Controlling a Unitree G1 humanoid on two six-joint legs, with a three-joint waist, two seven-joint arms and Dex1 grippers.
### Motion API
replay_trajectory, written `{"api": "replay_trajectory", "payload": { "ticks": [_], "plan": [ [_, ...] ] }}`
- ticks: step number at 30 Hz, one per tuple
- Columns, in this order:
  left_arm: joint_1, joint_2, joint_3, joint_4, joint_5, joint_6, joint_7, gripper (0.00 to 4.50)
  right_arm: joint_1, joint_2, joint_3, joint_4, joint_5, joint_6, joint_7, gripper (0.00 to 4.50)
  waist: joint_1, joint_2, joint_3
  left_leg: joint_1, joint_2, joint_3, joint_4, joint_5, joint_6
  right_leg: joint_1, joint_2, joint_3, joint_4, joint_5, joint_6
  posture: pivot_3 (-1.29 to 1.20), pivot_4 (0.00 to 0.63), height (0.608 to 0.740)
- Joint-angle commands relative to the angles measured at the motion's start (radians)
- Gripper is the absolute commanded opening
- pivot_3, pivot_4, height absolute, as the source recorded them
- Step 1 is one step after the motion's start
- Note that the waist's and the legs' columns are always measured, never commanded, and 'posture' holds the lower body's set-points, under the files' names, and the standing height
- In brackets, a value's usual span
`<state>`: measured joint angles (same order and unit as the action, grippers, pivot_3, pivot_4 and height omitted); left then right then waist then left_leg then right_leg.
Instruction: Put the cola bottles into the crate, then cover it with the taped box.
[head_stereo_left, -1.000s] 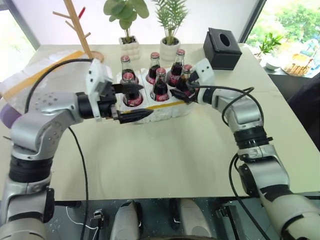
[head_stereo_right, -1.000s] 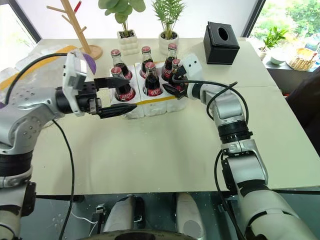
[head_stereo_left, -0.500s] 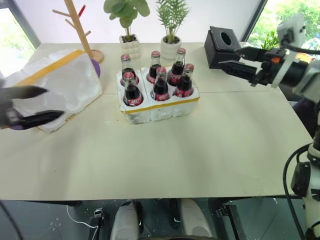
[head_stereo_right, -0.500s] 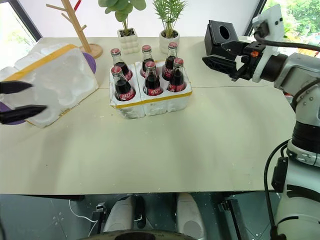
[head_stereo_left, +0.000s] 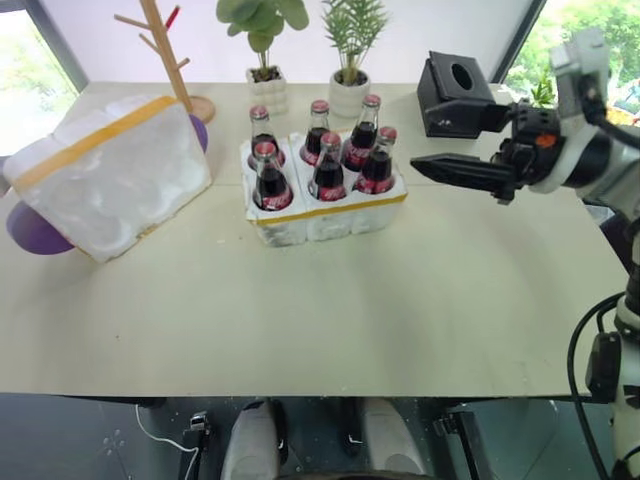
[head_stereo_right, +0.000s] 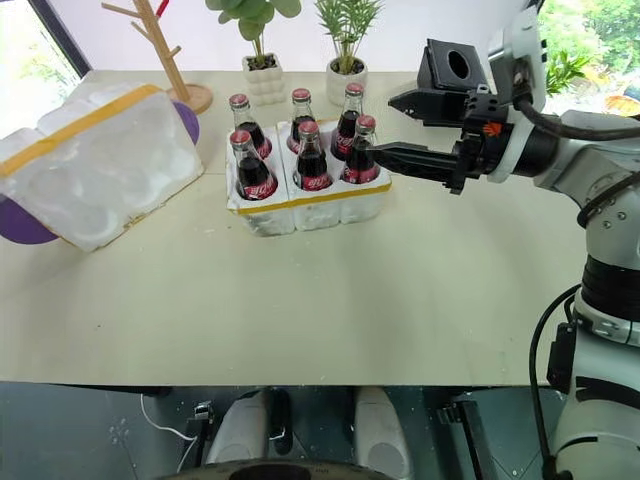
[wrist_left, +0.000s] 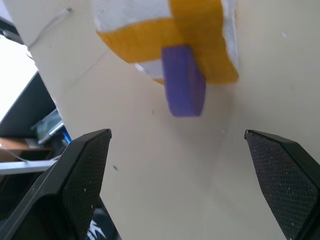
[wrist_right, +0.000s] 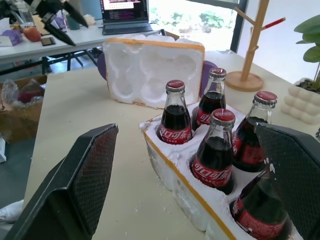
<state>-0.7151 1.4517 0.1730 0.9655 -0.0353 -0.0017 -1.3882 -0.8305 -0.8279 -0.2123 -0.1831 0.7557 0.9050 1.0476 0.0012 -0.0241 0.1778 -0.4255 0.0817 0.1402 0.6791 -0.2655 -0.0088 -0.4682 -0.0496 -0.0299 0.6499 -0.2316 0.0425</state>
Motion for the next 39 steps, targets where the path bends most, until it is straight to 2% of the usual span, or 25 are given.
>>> {"api": "replay_trajectory", "payload": {
  "ticks": [1,4,8,14,18,21,27,28,35,39],
  "plan": [
    [-0.183,-0.062,-0.118,0.135,0.129,-0.038,0.068,4.5,-0.023,-0.022,-0.029,-0.032,0.035,-0.01,-0.001,4.47,0.006,-0.001,-0.001,0.0,0.0,0.0,0.001,0.0,0.0,0.0,0.001,0.0,0.0,0.002,0.003,0.0,0.15,0.74],
    [-0.295,-0.129,-0.197,0.228,0.206,-0.059,0.093,4.5,-0.027,-0.043,-0.039,-0.044,0.047,0.001,-0.012,4.47,0.007,-0.002,-0.001,-0.001,0.001,0.0,0.002,0.0,0.001,0.0,0.002,0.0,0.001,0.003,0.004,0.0,0.15,0.74],
    [-0.371,-0.191,-0.256,0.302,0.269,-0.07,0.122,4.5,-0.018,-0.086,-0.065,-0.072,0.072,0.016,-0.02,4.47,0.002,-0.002,0.0,-0.001,0.002,0.0,0.003,0.0,0.001,-0.001,0.002,0.0,0.001,0.002,0.004,0.0,0.15,0.74],
    [-0.412,-0.258,-0.284,0.344,0.312,-0.068,0.169,4.5,0.002,-0.133,-0.117,-0.13,0.152,0.059,-0.041,4.47,0.002,-0.003,-0.001,-0.001,0.002,-0.001,0.003,-0.001,0.001,-0.001,0.002,0.0,0.001,0.002,0.004,0.0,0.15,0.74],
    [-0.382,-0.302,-0.278,0.361,0.321,-0.083,0.23,4.5,0.019,-0.144,-0.127,-0.158,0.177,0.064,-0.069,4.47,0.003,-0.003,-0.001,-0.001,0.002,-0.002,0.004,-0.001,0.001,-0.001,0.002,0.0,0.002,0.002,0.004,0.0,0.15,0.74],
    [-0.366,-0.319,-0.27,0.369,0.321,-0.079,0.262,3.7,0.025,-0.148,-0.131,-0.163,0.195,0.066,-0.09,4.5,0.006,-0.003,-0.001,-0.001,0.002,-0.002,0.004,0.0,0.001,0.0,0.002,0.0,0.003,0.002,0.004,0.0,0.15,0.74],
    [-0.38,-0.321,-0.262,0.368,0.317,-0.058,0.239,0.78,0.036,-0.156,-0.121,-0.166,0.207,0.057,-0.109,4.5,0.011,-0.003,-0.001,0.0,0.002,-0.003,0.005,0.0,0.001,0.001,0.002,0.0,0.004,0.002,0.004,0.0,0.15,0.74],
    [-0.383,-0.317,-0.261,0.366,0.316,-0.057,0.227,0.44,0.042,-0.158,-0.12,-0.167,0.205,0.053,-0.108,4.5,0.011,-0.003,-0.001,0.0,0.002,-0.003,0.005,0.0,0.001,0.001,0.002,0.0,0.004,0.002,0.004,0.0,0.15,0.74],
    [-0.41,-0.292,-0.244,0.341,0.3,-0.113,0.205,0.44,0.093,-0.193,-0.101,-0.143,0.178,0.047,-0.086,4.5,0.01,-0.003,-0.001,0.0,0.002,-0.003,0.005,0.0,0.001,0.001,0.002,0.0,0.004,0.002,0.004,0.0,0.15,0.74],
    [-0.454,-0.298,-0.201,0.303,0.258,-0.195,0.261,0.44,0.131,-0.213,-0.103,-0.13,0.128,0.011,-0.089,4.5,0.01,-0.004,-0.001,0.0,0.002,-0.003,0.005,0.0,0.001,0.001,0.002,-0.001,0.004,0.002,0.004,0.0,0.15,0.74]
  ]
}}
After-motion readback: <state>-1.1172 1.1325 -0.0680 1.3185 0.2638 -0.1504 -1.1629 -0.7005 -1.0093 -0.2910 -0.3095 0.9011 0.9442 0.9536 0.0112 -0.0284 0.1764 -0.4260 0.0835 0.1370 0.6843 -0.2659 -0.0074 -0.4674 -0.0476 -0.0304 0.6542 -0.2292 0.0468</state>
